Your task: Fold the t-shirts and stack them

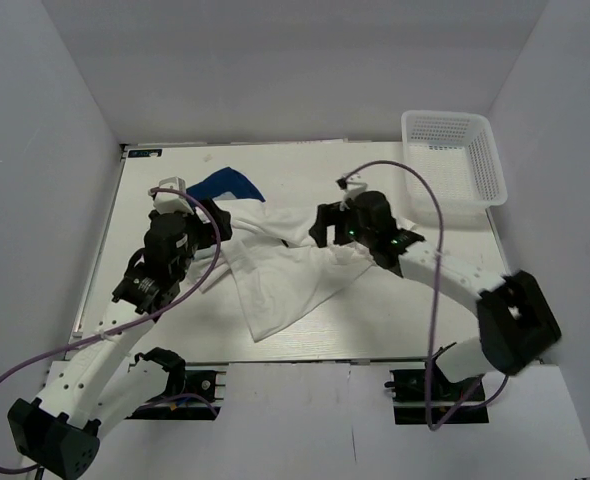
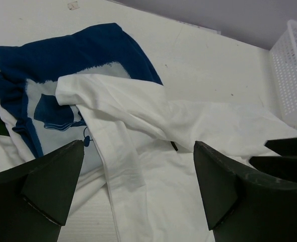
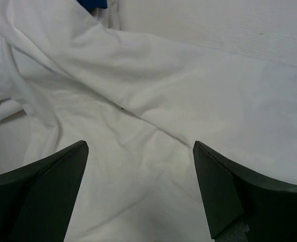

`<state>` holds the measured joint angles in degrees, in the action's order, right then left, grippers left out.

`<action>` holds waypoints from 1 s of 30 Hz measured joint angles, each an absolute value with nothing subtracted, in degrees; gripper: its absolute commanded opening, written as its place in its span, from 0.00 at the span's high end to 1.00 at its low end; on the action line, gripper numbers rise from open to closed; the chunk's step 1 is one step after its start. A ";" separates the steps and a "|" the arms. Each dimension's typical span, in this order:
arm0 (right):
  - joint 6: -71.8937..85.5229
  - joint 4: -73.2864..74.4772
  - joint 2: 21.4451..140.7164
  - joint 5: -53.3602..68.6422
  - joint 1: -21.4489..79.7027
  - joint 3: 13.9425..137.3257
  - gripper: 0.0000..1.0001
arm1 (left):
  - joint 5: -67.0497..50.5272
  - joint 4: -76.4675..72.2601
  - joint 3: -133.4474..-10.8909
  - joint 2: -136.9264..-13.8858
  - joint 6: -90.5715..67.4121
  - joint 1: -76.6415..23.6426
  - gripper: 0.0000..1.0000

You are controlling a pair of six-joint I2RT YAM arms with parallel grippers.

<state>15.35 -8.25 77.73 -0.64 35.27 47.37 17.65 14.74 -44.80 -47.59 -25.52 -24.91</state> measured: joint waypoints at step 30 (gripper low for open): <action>31.48 -6.79 76.66 -6.85 39.33 29.45 0.10 | 29.74 25.08 -50.89 -64.34 -37.19 -24.18 0.01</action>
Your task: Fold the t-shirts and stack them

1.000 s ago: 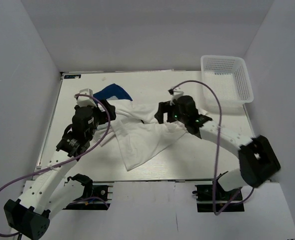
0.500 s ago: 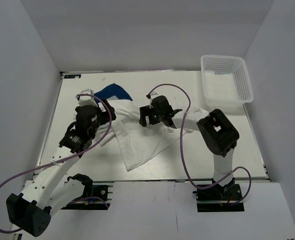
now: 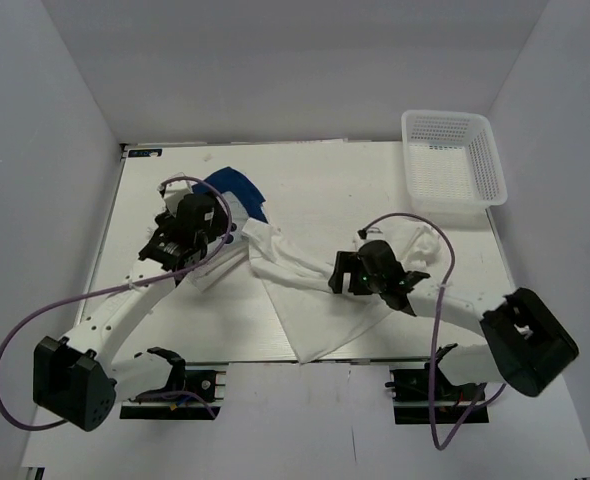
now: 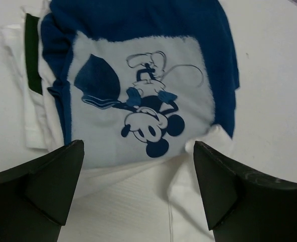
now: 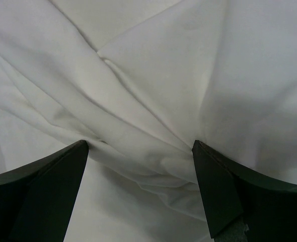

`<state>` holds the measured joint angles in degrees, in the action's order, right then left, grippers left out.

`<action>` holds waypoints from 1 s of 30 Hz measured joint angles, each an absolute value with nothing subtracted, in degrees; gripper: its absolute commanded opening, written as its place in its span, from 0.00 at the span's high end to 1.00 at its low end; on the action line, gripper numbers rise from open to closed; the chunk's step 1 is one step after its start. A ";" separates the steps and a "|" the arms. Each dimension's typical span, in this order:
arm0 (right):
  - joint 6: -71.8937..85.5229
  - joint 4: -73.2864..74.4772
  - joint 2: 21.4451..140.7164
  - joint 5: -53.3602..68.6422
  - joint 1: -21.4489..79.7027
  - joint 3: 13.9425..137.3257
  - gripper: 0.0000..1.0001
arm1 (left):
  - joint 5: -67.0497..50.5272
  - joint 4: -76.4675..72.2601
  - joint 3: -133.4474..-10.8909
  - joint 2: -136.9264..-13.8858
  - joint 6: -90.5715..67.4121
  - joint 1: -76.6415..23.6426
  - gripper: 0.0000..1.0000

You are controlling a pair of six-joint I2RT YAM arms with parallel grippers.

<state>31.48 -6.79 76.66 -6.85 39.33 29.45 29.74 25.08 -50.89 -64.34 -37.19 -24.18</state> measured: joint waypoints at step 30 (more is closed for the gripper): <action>27.75 3.70 68.71 -8.23 39.33 26.87 0.10 | 16.82 11.79 -51.13 -92.23 -47.29 -1.39 0.01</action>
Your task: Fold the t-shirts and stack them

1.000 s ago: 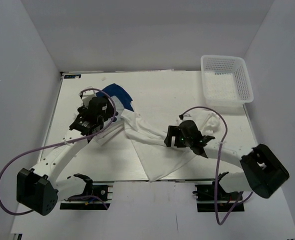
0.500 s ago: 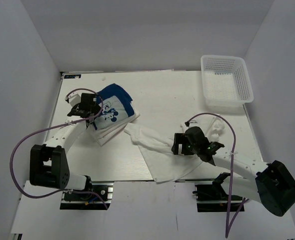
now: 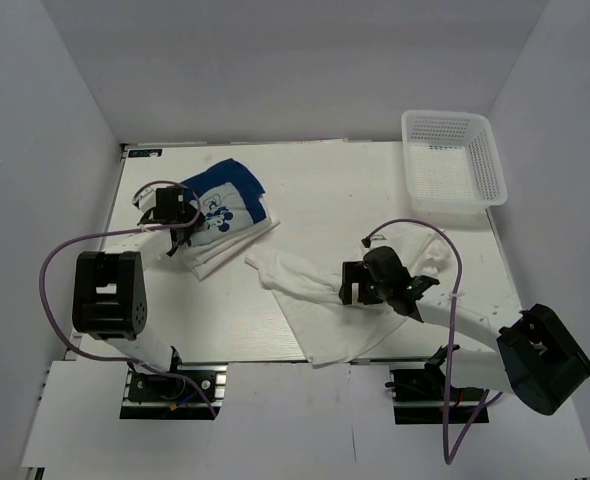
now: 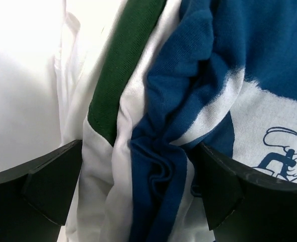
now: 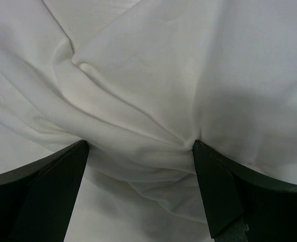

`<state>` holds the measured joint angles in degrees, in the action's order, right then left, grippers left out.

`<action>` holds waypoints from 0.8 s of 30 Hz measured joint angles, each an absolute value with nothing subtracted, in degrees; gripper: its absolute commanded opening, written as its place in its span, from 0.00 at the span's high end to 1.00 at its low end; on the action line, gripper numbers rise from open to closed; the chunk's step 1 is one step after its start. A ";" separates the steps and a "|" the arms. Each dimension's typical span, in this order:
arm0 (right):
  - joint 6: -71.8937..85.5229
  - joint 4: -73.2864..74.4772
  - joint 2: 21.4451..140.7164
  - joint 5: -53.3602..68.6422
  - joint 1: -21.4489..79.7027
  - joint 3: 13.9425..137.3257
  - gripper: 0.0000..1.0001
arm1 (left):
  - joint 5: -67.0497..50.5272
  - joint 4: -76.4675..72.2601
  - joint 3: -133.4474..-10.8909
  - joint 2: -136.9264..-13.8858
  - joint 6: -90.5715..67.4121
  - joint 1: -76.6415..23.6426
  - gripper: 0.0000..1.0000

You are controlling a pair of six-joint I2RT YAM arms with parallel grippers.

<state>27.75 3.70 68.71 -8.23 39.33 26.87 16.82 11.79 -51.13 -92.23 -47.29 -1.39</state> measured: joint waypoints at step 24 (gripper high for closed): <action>24.88 6.42 72.49 -11.70 39.00 31.55 0.10 | 3.77 5.80 -118.93 -143.09 -1.56 7.84 0.10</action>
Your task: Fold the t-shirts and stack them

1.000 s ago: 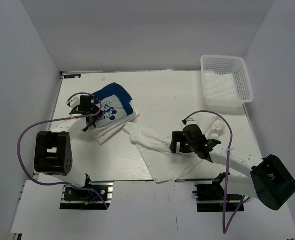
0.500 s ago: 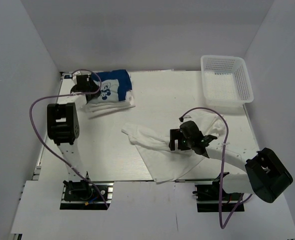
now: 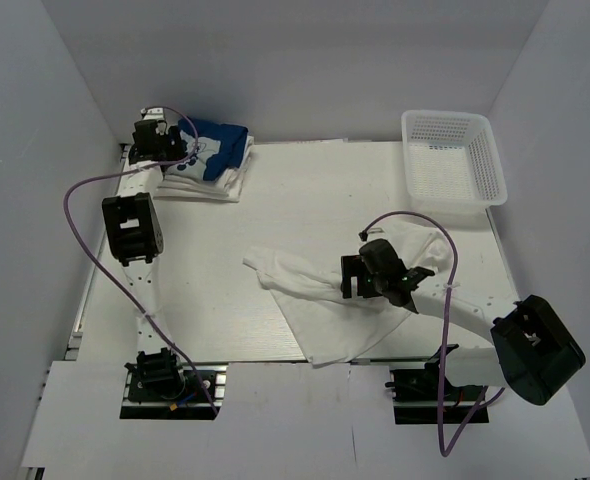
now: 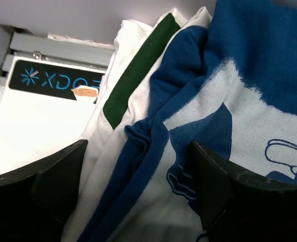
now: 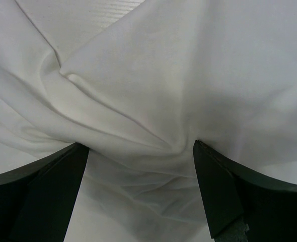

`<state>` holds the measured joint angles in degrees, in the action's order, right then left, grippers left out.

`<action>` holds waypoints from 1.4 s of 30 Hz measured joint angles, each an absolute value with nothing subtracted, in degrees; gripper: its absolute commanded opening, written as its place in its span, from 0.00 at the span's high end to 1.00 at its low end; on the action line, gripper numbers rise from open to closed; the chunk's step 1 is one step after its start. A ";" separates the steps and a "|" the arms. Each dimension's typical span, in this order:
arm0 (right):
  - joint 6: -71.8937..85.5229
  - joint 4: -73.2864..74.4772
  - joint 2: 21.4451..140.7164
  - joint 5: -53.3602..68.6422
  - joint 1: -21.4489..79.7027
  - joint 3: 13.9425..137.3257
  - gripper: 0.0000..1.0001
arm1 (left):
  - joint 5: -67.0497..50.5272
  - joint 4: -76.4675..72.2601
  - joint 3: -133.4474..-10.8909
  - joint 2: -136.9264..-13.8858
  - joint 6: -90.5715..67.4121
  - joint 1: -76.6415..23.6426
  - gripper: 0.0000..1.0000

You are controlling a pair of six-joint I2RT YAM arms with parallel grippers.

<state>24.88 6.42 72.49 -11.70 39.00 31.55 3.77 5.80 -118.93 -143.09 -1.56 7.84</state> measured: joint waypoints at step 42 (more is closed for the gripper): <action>22.68 5.67 67.11 -12.36 39.03 36.32 0.10 | -7.51 19.66 -113.93 -115.96 -6.59 17.30 0.00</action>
<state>22.68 5.67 67.11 -12.36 39.03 36.32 -7.51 19.66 -113.93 -115.96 -6.59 17.30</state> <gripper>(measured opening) 0.904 0.998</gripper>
